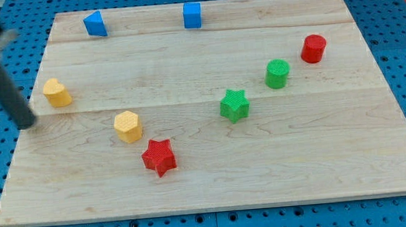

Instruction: Slide the blue triangle slightly down

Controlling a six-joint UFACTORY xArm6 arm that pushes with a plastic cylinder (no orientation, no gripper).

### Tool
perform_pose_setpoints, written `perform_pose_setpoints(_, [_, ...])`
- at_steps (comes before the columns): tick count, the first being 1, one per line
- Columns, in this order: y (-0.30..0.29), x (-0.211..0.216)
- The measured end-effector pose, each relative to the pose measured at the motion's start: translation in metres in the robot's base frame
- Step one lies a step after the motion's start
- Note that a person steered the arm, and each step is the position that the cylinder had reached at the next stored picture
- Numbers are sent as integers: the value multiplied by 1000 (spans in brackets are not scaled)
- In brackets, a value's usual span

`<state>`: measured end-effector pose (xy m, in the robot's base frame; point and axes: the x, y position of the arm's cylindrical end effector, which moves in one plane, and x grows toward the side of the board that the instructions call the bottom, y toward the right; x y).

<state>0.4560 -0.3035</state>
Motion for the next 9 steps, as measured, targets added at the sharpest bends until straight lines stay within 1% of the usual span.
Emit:
perform_pose_setpoints(1, [5,-22])
perform_pose_setpoints(2, [21,-60])
perform_pose_setpoints(3, [79,-71])
perform_pose_setpoints(4, [66,-65])
perform_pose_setpoints(5, [20,-51])
perform_pose_setpoints(6, [71,-32])
perform_pose_setpoints(7, [85,-19])
perform_pose_setpoints(9, [109,-26])
